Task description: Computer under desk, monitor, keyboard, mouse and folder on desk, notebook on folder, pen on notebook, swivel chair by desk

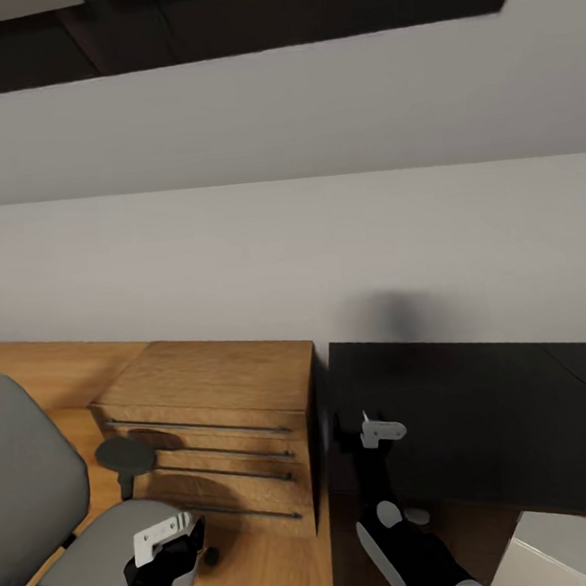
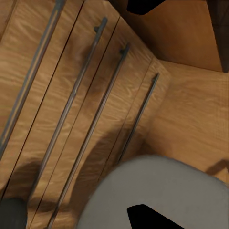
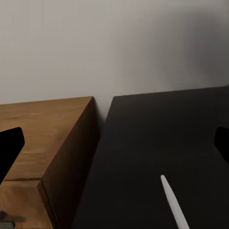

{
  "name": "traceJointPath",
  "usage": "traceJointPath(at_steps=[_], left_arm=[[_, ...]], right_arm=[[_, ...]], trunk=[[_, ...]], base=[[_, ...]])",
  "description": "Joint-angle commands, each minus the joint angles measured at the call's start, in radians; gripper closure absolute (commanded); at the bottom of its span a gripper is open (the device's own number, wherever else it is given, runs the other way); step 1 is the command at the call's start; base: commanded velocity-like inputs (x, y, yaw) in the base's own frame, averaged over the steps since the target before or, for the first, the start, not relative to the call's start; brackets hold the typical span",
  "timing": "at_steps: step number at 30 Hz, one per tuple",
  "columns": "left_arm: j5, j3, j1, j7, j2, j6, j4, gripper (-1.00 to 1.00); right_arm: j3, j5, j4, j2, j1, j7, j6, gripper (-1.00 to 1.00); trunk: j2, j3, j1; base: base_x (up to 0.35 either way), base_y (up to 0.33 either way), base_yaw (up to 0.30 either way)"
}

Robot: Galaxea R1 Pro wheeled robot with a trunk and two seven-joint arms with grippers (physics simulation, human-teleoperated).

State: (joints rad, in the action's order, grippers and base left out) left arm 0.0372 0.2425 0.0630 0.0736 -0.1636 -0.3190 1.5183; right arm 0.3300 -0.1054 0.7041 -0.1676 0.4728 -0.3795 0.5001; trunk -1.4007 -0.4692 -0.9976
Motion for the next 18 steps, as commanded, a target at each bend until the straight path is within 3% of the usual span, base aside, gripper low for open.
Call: traceJointPath(at_steps=[1, 7, 11, 16, 17, 18], left_arm=[[0.004, 0.003, 0.000, 0.006, -0.001, -0.006, 0.002, -1.00], [0.004, 0.003, 0.000, 0.006, -0.002, -0.006, 0.002, -1.00], [0.004, 0.003, 0.000, 0.005, -0.002, -0.006, 0.002, -1.00], [0.004, 0.003, 0.000, 0.005, -0.002, -0.006, 0.001, -1.00], [0.003, 0.003, 0.000, 0.005, -0.002, -0.006, 0.001, -1.00], [0.003, 0.003, 0.000, 0.005, -0.002, -0.006, 0.000, -1.00]], right_arm=[[0.006, -0.011, -0.001, 0.002, 0.001, -0.004, 0.005, -1.00], [0.002, -0.016, 0.003, 0.039, 0.002, 0.001, 0.001, -1.00], [-0.002, -0.019, 0.017, 0.058, 0.002, 0.001, -0.074, -1.00], [-0.024, -0.019, 0.090, 0.077, 0.003, -0.001, -0.237, -1.00], [-0.082, -0.021, 0.135, 0.089, 0.003, -0.001, -0.343, -1.00], [-0.096, -0.021, 0.143, 0.091, 0.003, 0.000, -0.377, -1.00]], trunk=[[0.000, -0.001, -0.001], [0.000, -0.001, -0.001], [0.000, -0.001, -0.001], [0.000, -0.001, -0.001], [0.000, -0.001, -0.001], [0.000, -0.001, -0.001]], base=[[0.311, 0.000, 0.000], [0.110, 0.000, 0.000], [0.010, 0.000, 0.000], [0.003, 0.000, 0.000], [0.000, 0.000, 0.000], [0.000, 0.000, 0.000]])
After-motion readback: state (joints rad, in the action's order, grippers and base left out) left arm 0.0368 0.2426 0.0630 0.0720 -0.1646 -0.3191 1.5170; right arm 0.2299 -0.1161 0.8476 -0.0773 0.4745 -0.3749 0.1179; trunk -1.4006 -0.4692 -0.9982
